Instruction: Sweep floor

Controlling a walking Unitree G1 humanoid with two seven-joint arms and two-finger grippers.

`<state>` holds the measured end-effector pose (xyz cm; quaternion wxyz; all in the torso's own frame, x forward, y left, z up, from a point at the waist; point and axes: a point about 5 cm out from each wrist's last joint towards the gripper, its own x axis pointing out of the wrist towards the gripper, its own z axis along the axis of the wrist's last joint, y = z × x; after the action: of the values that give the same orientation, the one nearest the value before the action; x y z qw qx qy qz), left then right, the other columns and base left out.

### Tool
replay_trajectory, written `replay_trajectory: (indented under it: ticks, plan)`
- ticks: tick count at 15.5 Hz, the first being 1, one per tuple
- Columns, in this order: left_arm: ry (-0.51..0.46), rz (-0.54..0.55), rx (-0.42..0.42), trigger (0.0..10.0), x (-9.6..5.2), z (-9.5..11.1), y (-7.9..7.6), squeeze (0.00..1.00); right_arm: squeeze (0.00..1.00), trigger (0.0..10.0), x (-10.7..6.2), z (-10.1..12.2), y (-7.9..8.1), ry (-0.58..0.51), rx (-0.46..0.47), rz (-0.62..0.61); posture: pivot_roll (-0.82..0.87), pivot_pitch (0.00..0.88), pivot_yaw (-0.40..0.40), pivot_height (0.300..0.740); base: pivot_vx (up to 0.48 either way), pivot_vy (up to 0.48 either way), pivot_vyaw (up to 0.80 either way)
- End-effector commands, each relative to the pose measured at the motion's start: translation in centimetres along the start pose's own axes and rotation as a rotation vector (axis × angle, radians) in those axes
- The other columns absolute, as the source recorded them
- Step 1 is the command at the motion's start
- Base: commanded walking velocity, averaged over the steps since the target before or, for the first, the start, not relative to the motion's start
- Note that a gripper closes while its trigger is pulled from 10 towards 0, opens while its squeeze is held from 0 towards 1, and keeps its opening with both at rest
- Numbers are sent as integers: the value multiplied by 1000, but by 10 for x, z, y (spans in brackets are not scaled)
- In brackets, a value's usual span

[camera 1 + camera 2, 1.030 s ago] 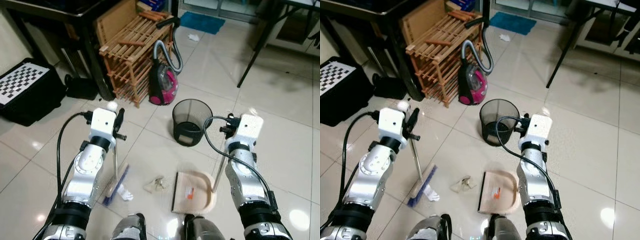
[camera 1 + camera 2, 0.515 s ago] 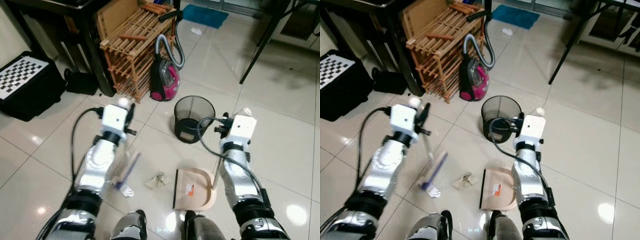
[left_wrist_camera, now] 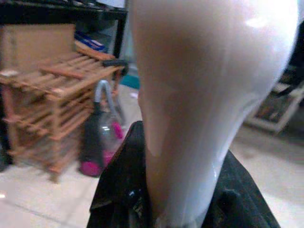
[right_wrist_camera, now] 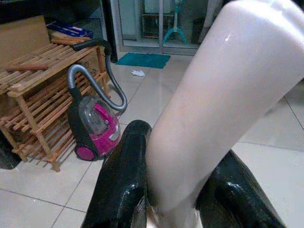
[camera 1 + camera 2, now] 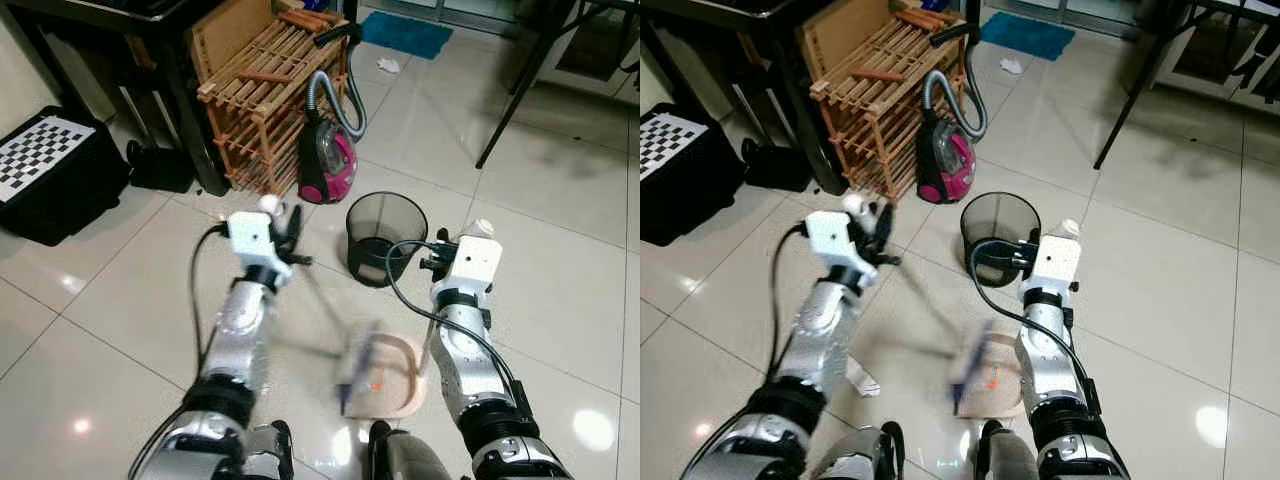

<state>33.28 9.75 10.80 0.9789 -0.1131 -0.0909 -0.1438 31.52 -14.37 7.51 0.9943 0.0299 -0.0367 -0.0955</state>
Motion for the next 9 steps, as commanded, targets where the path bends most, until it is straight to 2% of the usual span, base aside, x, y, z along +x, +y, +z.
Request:
replay_trajectory:
  ticks: [1, 4, 5, 6, 7, 9]
  plan:
    - [-57, -58, -31, 10000, 7, 14, -4, 0, 0, 10000, -2, -7, 3, 42, 39, 8, 46, 177, 50, 740, 0, 0, 0]
    - [-75, -169, -47, 10000, 6, 21, -12, 0, 0, 10000, 3, -6, -4, 53, 58, -4, 49, 151, 48, 740, 0, 0, 0]
    - [-108, -215, 29, 10000, 7, 32, -6, 0, 0, 10000, 8, -3, -10, 49, 76, -16, 50, 128, 45, 740, 0, 0, 0]
    - [-114, -219, 46, 10000, 8, 34, -5, 0, 0, 10000, 10, -2, -10, 48, 79, -17, 50, 128, 45, 740, 0, 0, 0]
    - [-139, -227, 139, 10000, 10, 45, 4, 0, 0, 10000, 14, 2, -15, 38, 89, -25, 49, 103, 41, 740, 0, 0, 0]
    - [-152, -221, 246, 10000, 11, 67, 26, 0, 0, 10000, 20, 9, -28, 26, 113, -64, 53, 75, 37, 740, 0, 0, 0]
